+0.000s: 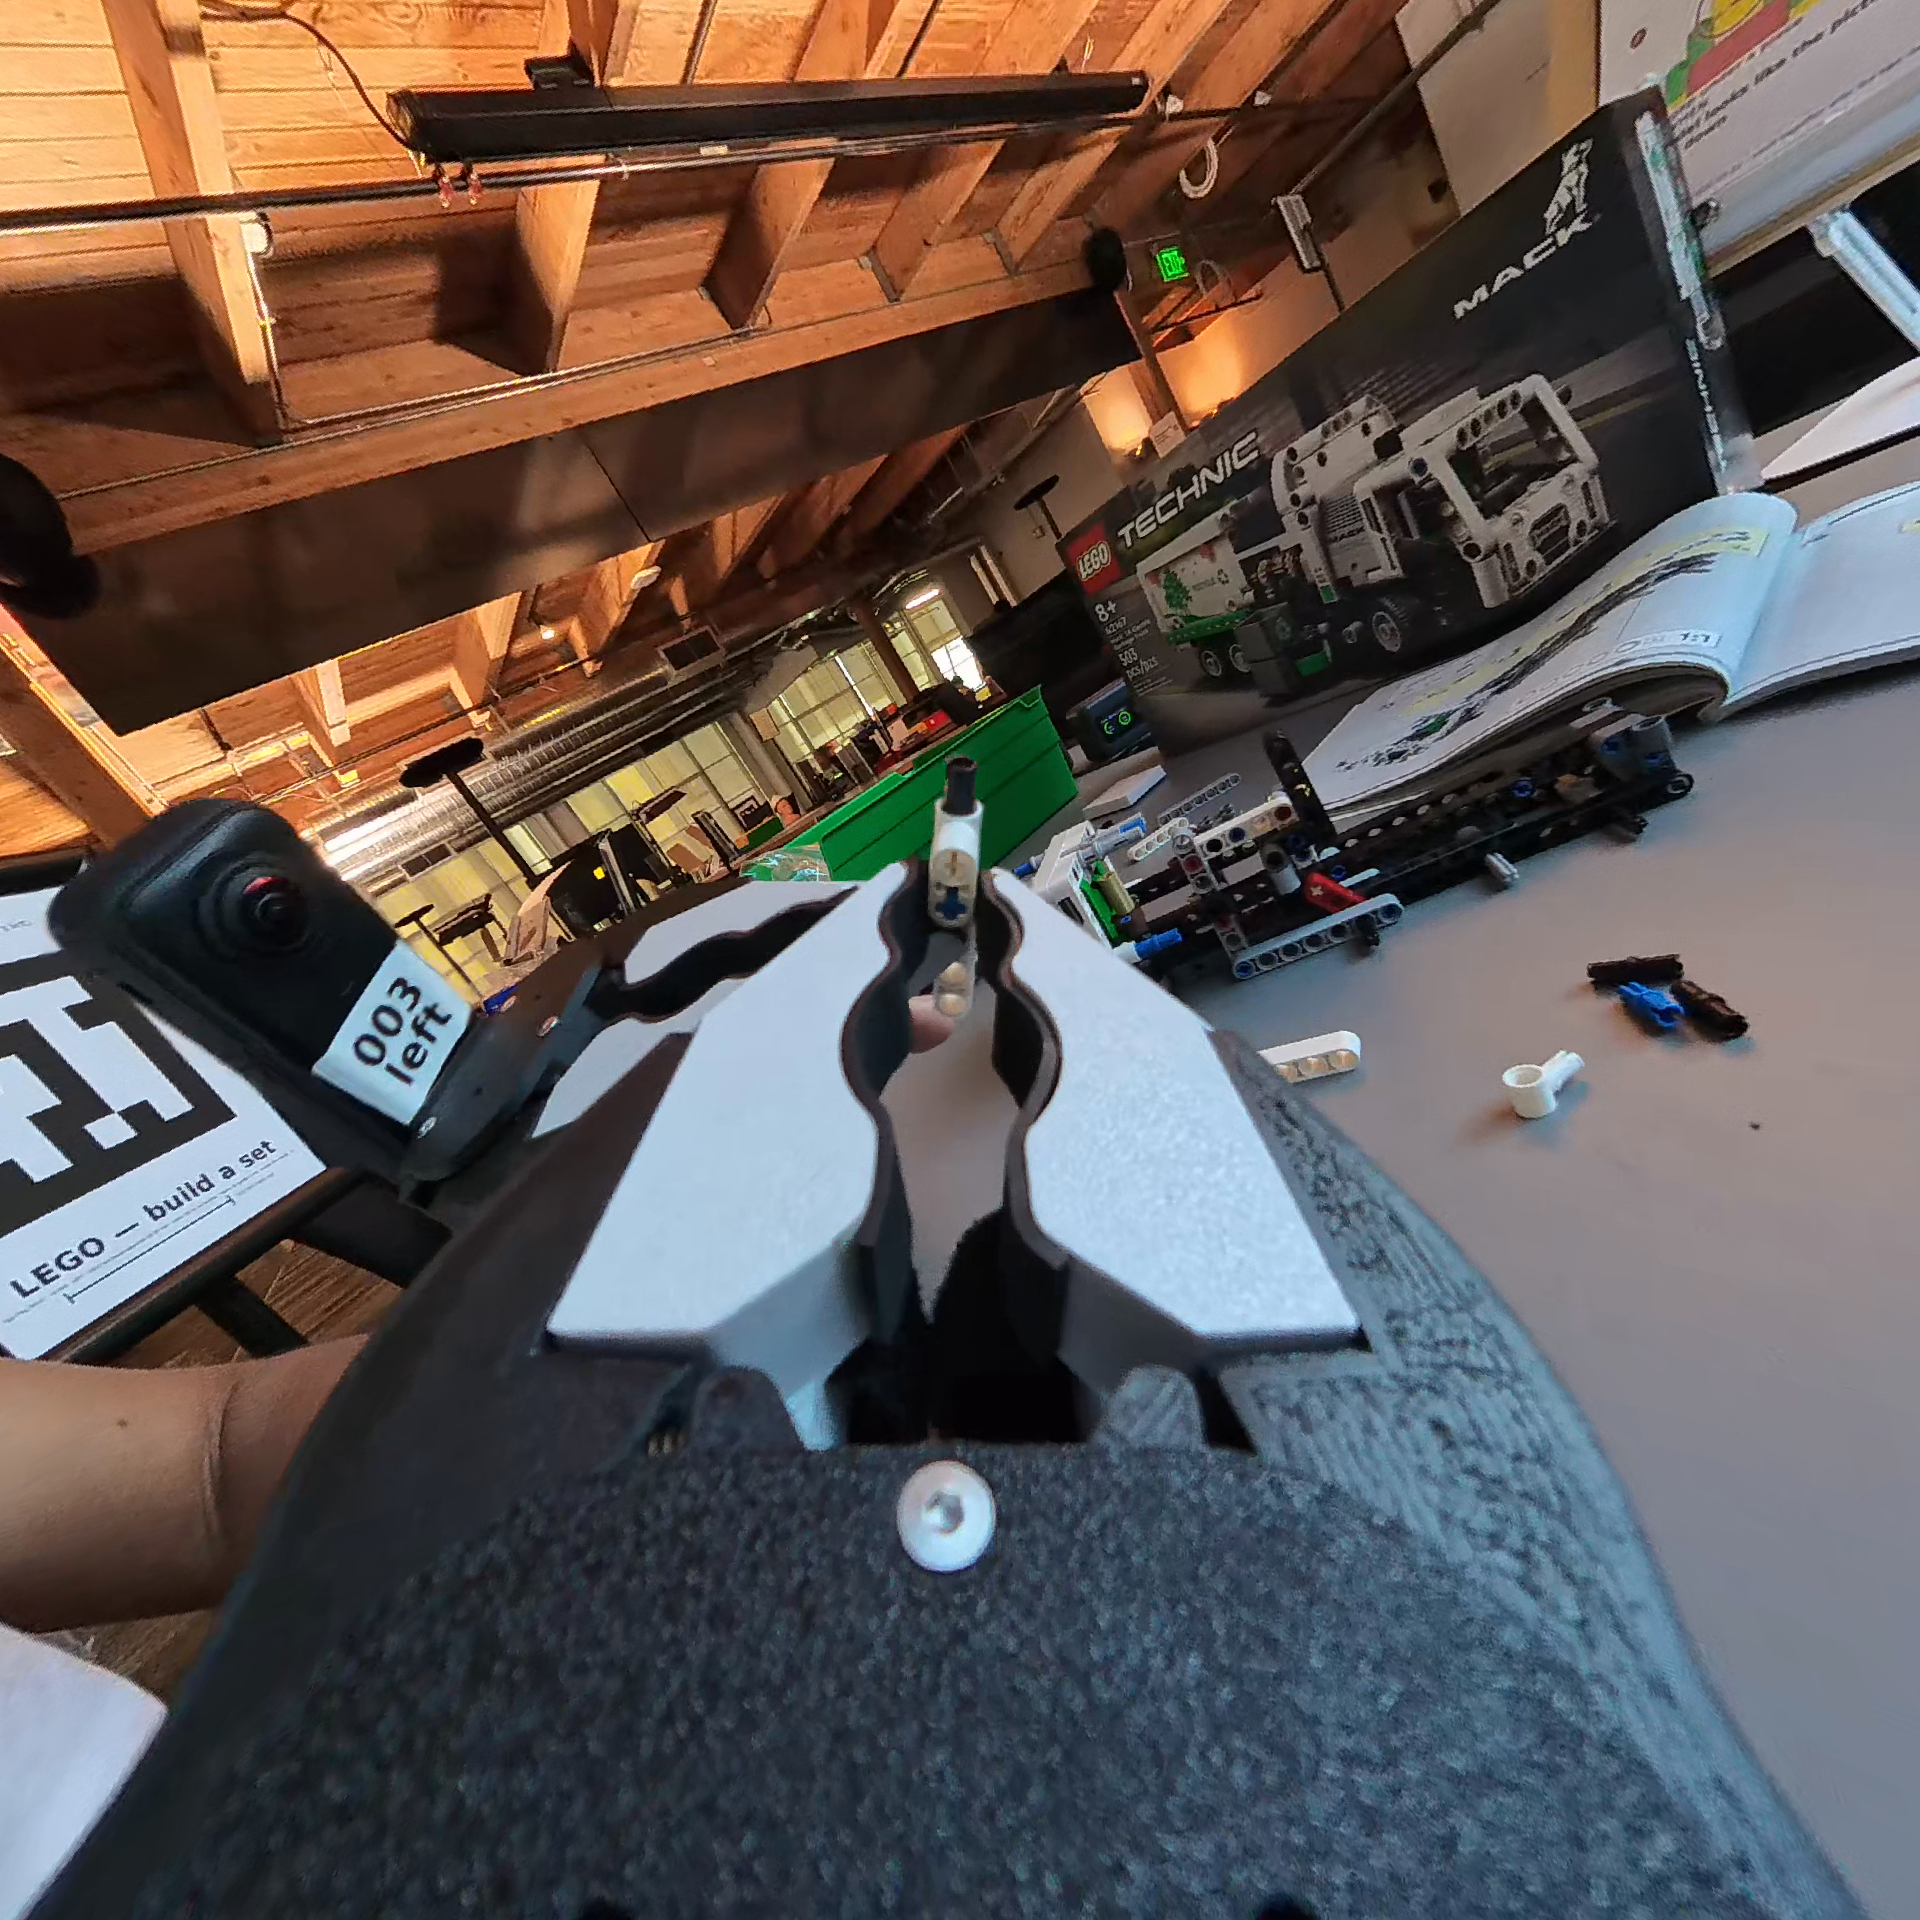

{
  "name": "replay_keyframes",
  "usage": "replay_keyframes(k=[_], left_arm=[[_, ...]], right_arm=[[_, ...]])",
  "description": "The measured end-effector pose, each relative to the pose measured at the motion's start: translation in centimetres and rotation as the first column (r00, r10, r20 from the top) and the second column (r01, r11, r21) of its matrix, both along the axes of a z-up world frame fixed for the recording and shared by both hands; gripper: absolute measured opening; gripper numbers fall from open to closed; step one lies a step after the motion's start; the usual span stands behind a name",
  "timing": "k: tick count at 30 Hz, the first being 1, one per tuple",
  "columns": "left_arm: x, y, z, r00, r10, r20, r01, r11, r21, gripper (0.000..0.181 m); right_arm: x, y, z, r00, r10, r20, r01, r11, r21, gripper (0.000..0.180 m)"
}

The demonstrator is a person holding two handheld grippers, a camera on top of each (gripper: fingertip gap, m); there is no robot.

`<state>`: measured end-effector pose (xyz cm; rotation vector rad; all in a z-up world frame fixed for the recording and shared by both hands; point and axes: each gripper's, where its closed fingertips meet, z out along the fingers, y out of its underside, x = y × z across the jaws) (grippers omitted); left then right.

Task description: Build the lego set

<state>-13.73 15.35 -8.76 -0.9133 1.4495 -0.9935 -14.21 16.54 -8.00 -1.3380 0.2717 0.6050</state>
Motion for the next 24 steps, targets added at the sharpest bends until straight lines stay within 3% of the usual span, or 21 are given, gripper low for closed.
replay_keyframes(k=[10,14,19,24], left_arm=[[-0.3,-0.2,0.8,0.98,-0.199,-0.017,0.184,0.934,-0.306,0.004],[-0.9,-0.9,1.6,0.947,-0.321,0.025,0.3,0.851,-0.432,0.004],[-1.8,-2.1,2.4,0.878,-0.472,0.081,0.442,0.733,-0.518,0.004],[-2.1,-2.8,2.4,0.846,-0.526,0.085,0.486,0.697,-0.527,0.004]], right_arm=[[-0.1,-0.4,0.8,0.991,0.085,0.103,-0.083,0.996,-0.025,0.027],[-0.5,-1.5,1.6,0.974,0.197,0.107,-0.2,0.98,0.016,0.037],[-1.2,-3.5,2.3,0.879,0.471,0.074,-0.474,0.879,0.046,0.047],[-1.3,-3.4,3.4,0.848,0.524,0.082,-0.531,0.838,0.128,0.04]])
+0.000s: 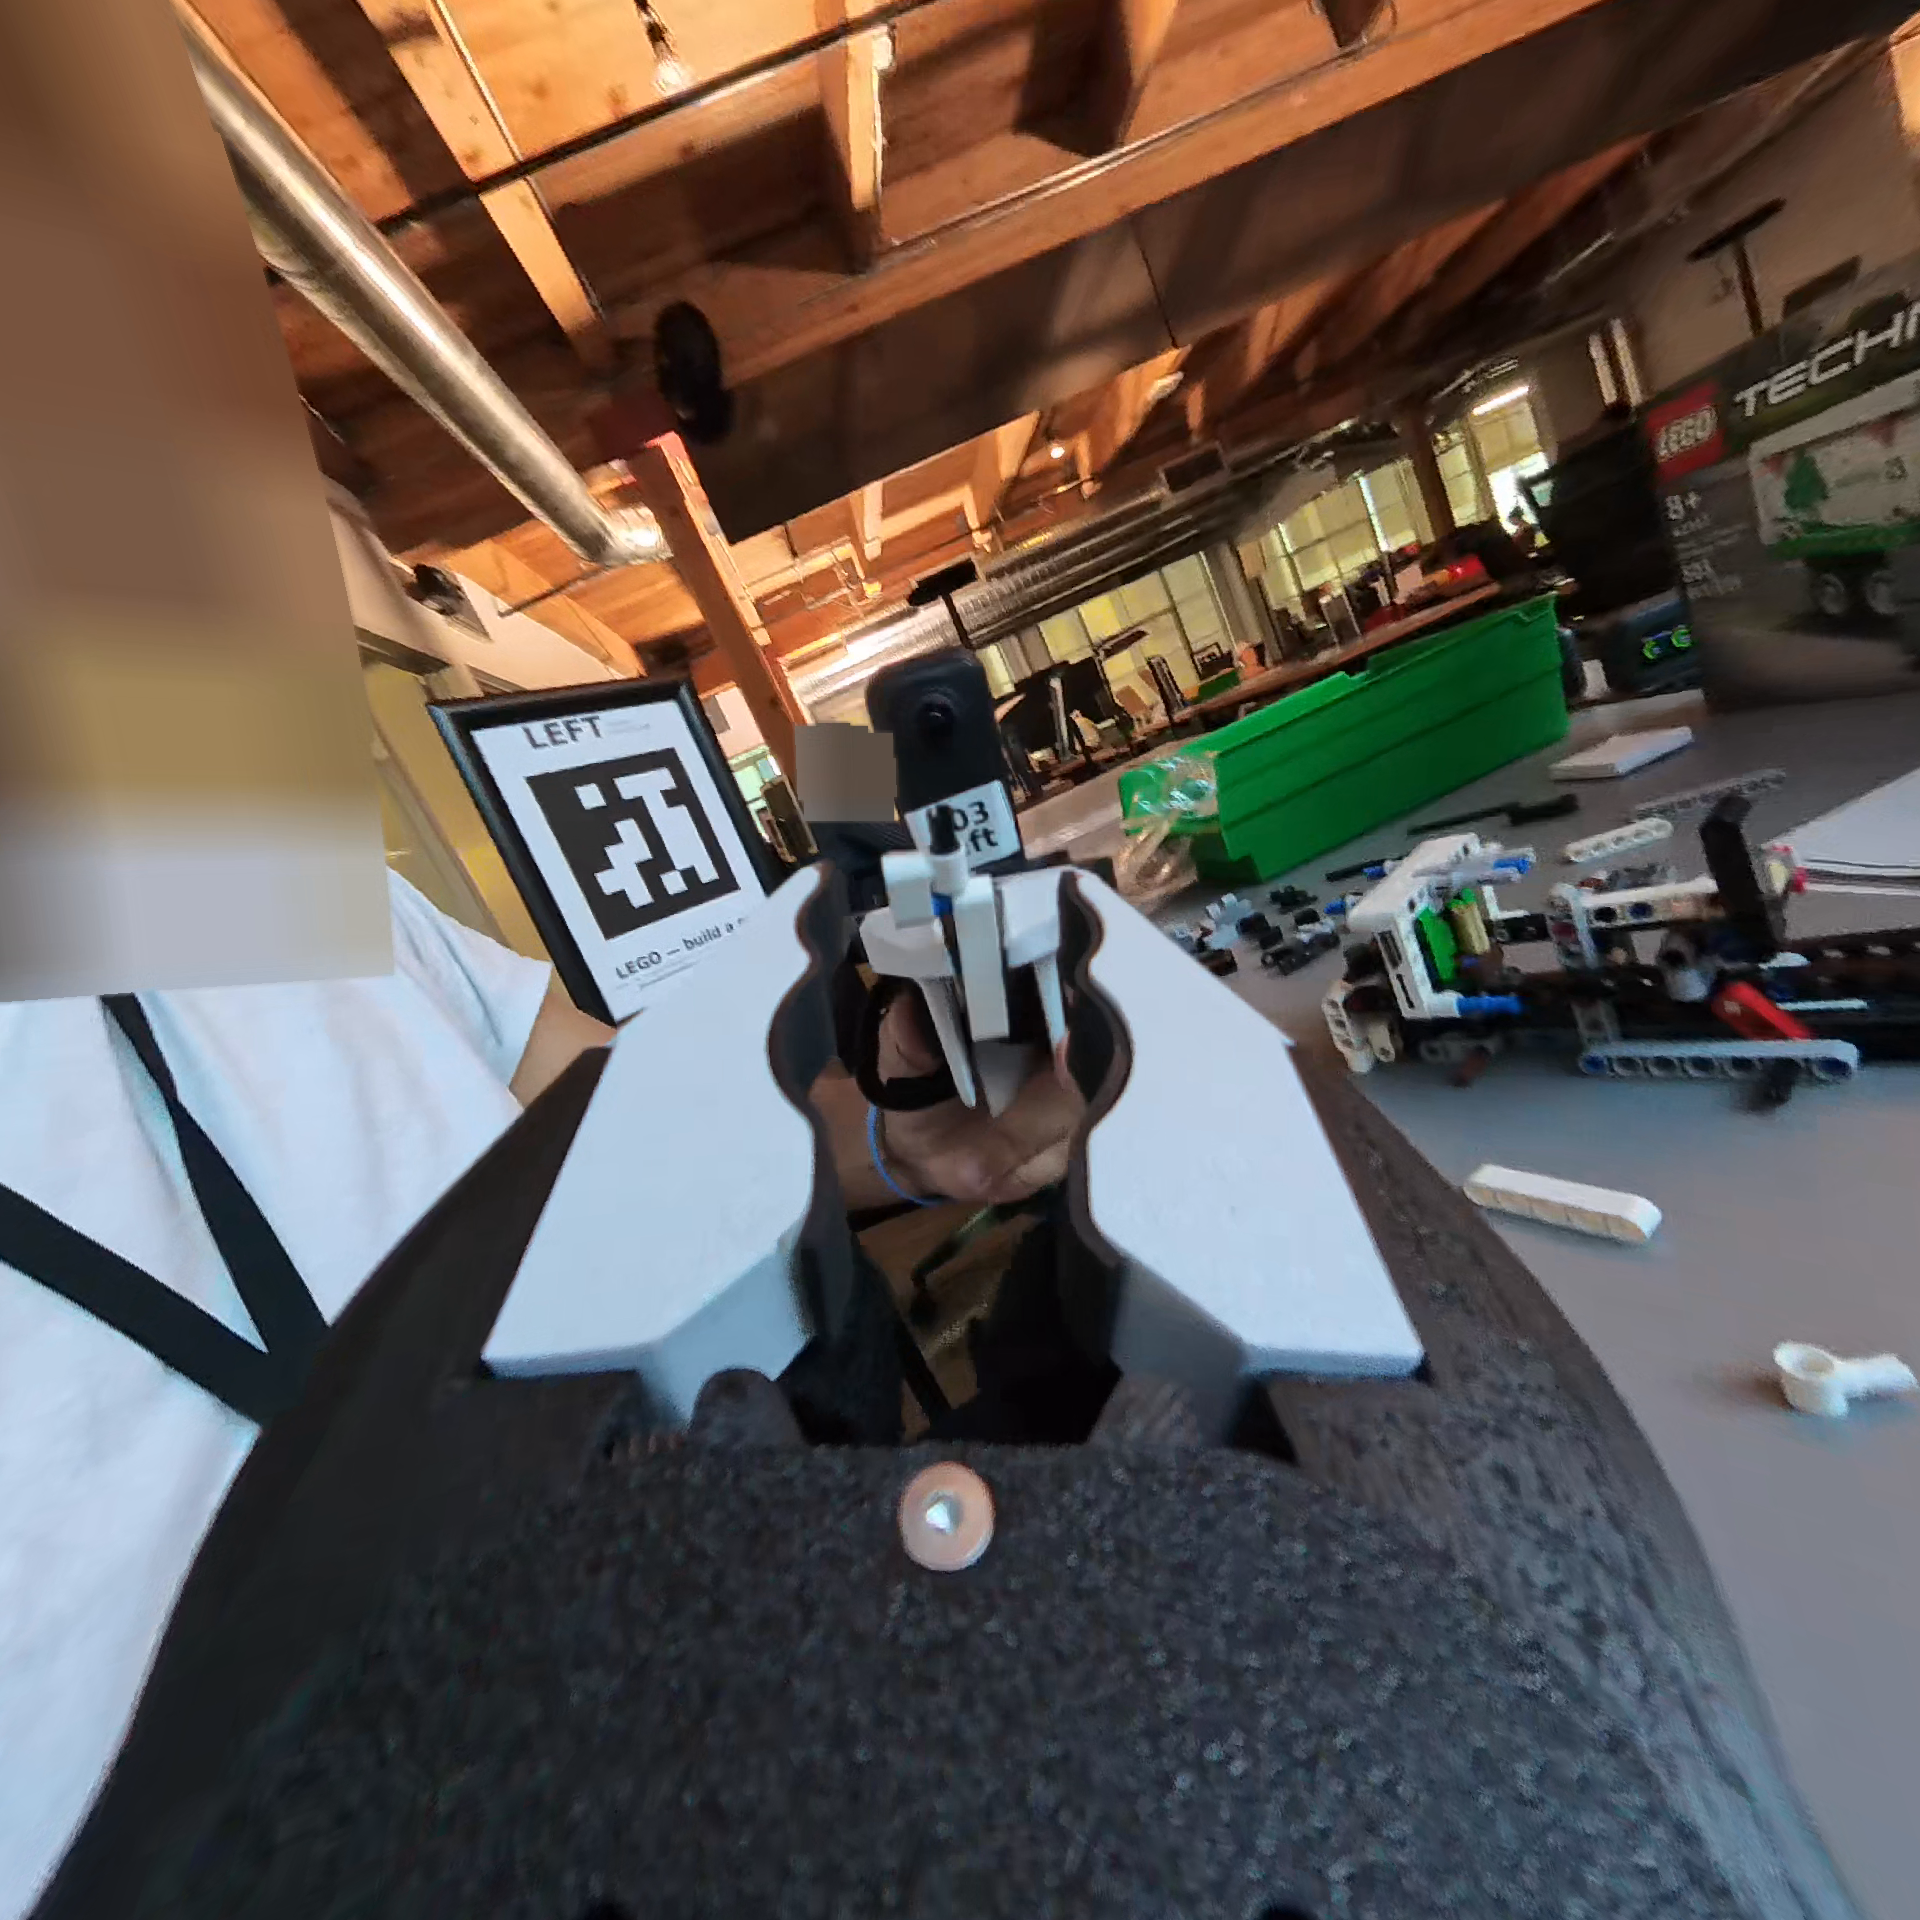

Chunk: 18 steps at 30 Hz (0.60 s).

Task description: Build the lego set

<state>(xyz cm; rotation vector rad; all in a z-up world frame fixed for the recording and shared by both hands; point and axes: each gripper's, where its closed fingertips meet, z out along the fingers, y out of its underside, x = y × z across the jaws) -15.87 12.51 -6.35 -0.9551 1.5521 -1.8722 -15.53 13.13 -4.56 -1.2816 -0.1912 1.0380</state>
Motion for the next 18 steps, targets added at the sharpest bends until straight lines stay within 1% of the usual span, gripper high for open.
replay_keyframes(k=[3,8,14,16,18], left_arm=[[0.0,0.0,0.0,1.0,0.002,-0.004,-0.002,1.0,-0.001,0.004],[0.0,0.1,0.1,1.0,-0.002,-0.001,0.002,1.0,-0.016,0.004],[-0.1,0.1,0.1,1.0,0.003,0.001,-0.003,1.0,-0.013,0.004],[-0.1,0.0,0.1,1.0,0.002,0.002,-0.002,1.0,-0.009,0.004],[-0.1,0.0,0.0,1.0,0.006,0.002,-0.006,1.0,0.001,0.004]], right_arm=[[-1.2,0.4,-0.2,0.999,0.05,0.023,-0.049,0.999,-0.008,0.039],[-1.3,0.8,-0.3,1.0,0.013,0.022,-0.013,1.0,0.009,0.02],[-1.3,0.8,-0.3,1.0,-0.001,0.011,0.001,1.0,0.03,0.019],[-1.2,0.9,-0.4,0.999,-0.022,0.024,0.021,0.999,0.043,0.015],[-1.2,0.9,-0.4,0.999,-0.03,0.036,0.028,0.998,0.059,0.015]])
